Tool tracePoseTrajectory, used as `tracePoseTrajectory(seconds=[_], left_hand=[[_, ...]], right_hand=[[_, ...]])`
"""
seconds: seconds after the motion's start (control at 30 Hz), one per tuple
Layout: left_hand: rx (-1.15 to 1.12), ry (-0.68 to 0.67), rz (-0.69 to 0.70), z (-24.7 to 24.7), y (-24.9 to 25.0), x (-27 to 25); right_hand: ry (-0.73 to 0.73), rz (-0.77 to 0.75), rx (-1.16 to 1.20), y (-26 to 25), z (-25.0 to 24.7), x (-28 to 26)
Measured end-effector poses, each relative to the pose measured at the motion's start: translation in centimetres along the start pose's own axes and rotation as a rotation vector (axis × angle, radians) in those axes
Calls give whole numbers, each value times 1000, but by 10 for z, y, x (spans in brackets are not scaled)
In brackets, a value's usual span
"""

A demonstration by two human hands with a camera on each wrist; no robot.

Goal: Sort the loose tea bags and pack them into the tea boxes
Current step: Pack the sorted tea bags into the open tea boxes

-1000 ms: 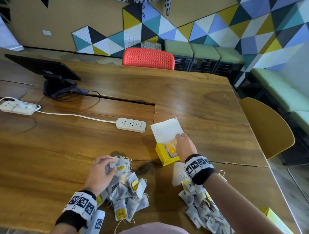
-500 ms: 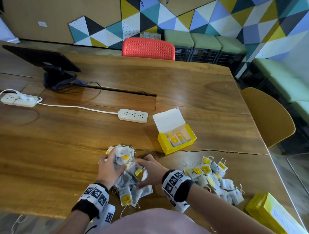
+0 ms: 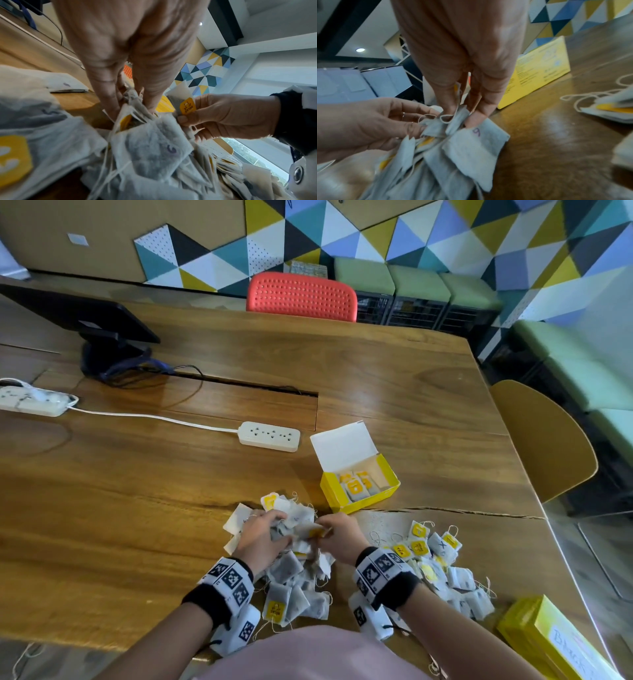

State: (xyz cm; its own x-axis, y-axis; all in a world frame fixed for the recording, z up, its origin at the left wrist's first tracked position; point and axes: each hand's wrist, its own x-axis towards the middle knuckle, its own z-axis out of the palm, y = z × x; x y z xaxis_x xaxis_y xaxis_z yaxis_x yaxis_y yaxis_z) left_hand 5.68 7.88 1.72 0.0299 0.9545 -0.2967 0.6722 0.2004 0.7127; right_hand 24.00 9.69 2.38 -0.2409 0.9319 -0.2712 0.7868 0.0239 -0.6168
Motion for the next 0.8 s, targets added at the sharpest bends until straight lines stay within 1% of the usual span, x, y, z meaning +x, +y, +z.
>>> tracePoseTrajectory(seconds=[0.13, 0.23, 0.3, 0.37, 0.4, 0.43, 0.47, 0.53, 0.57, 0.6, 0.7, 0.8], left_hand=[[-32, 24, 52, 0, 11, 1], [-43, 45, 64, -1, 14, 2], [-12, 83, 95, -1, 14, 3], [50, 113, 155, -2, 17, 2], [81, 115, 186, -3, 20, 2], [101, 105, 210, -4, 24, 2], [112, 86, 223, -5, 28, 2], [148, 46, 223, -5, 33, 3], [175, 25, 215, -5, 34, 3], [200, 3, 210, -3, 32, 4], [221, -51, 207, 2, 22, 4], [192, -63, 200, 5, 15, 4]], right_hand=[[5, 105, 118, 15, -9, -1], [27, 139, 199, 22, -14, -2], [61, 134, 276, 23, -16, -2], [86, 107, 258, 23, -17, -2], [68, 104, 216, 19, -18, -4], [24, 90, 159, 16, -18, -6], [-51, 75, 88, 12, -16, -9], [-204, 50, -95, 9, -8, -16], [-241, 45, -156, 9, -3, -17], [-249, 40, -174, 9, 2, -18], [-186, 16, -123, 11, 10, -14], [-114, 57, -9, 9, 1, -13]])
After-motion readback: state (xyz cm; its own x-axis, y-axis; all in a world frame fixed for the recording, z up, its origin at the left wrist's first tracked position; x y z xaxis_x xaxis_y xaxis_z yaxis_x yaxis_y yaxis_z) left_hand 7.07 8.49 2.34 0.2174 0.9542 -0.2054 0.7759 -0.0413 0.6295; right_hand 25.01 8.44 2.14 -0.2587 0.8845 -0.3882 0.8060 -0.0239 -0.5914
